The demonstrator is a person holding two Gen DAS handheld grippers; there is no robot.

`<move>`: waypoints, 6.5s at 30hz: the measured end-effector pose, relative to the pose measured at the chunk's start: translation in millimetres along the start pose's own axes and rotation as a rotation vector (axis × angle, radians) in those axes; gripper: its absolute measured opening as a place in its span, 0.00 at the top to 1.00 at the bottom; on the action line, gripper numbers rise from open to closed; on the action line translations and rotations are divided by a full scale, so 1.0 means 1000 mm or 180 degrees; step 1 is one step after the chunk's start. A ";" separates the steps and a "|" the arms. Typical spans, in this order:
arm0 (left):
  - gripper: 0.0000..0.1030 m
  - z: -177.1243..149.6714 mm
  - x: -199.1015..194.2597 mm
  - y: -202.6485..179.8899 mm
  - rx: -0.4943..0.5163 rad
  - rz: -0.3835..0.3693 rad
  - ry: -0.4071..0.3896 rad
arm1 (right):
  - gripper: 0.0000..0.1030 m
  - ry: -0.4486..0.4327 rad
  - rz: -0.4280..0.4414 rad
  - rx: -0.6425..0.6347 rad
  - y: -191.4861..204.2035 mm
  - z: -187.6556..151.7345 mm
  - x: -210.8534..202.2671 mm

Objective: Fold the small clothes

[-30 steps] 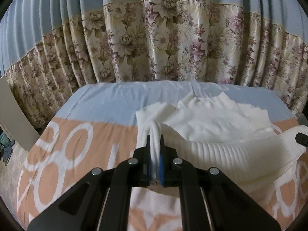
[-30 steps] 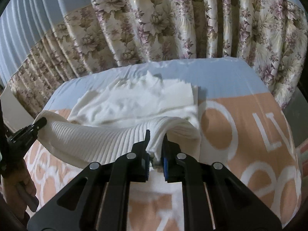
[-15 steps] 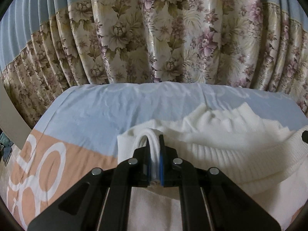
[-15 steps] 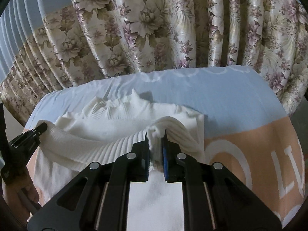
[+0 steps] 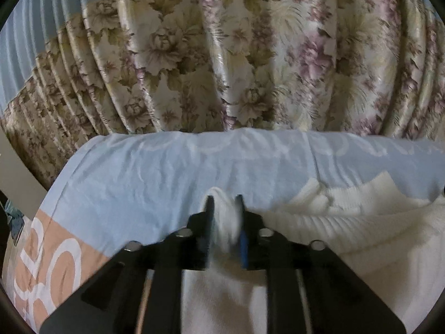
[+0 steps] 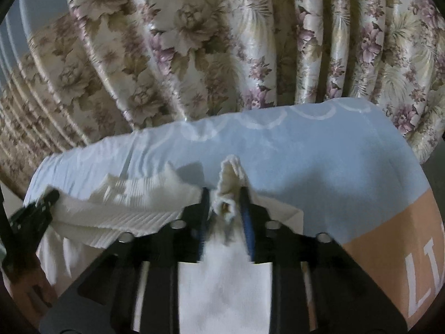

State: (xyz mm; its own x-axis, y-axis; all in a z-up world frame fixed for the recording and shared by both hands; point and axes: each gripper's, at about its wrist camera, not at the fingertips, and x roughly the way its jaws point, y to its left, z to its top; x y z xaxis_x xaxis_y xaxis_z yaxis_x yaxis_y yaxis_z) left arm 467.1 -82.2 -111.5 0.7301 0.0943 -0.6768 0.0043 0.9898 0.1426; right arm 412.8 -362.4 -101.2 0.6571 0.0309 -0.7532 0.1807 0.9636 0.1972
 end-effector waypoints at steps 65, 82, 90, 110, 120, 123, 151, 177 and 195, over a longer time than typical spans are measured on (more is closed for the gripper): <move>0.23 -0.083 -0.047 0.052 -0.0067 0.0220 0.0085 | 0.81 0.0250 0.0194 0.0090 -0.042 -0.068 -0.035; 0.23 -0.061 -0.062 0.108 -0.0199 0.0238 -0.0023 | 0.82 -0.0016 0.0727 -0.0137 0.111 -0.035 -0.074; 0.23 -0.063 -0.055 0.154 -0.0302 0.0344 0.0002 | 0.82 0.0091 0.0872 -0.0265 0.201 -0.051 -0.050; 0.23 -0.062 -0.068 0.152 -0.0324 0.0098 0.0039 | 0.38 0.0037 0.1203 -0.0329 0.214 -0.081 -0.072; 0.23 -0.061 -0.107 0.056 0.0059 -0.0340 -0.0007 | 0.38 -0.0105 0.0746 -0.0111 0.128 -0.071 -0.083; 0.23 -0.080 -0.090 0.039 0.0161 -0.0325 0.0248 | 0.37 -0.0073 0.0717 -0.0091 0.115 -0.074 -0.084; 0.34 -0.127 -0.082 0.125 -0.0312 -0.0536 0.0340 | 0.36 0.0143 0.0741 -0.0226 0.117 -0.106 -0.079; 0.90 -0.011 -0.010 0.082 0.0366 -0.0409 0.0205 | 0.33 0.0248 0.0729 -0.0274 0.125 -0.094 -0.036; 0.27 -0.047 -0.016 0.135 0.0282 -0.0004 0.0018 | 0.31 0.0266 0.0727 -0.0332 0.142 -0.096 -0.034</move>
State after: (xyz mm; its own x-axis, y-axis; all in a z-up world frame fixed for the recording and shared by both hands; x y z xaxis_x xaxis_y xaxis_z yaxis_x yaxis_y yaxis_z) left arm 423.9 55.1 -114.7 0.7263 0.0938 -0.6810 0.0660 0.9766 0.2049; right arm 345.7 -201.2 -107.7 0.6085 0.2685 -0.7467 -0.0447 0.9511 0.3056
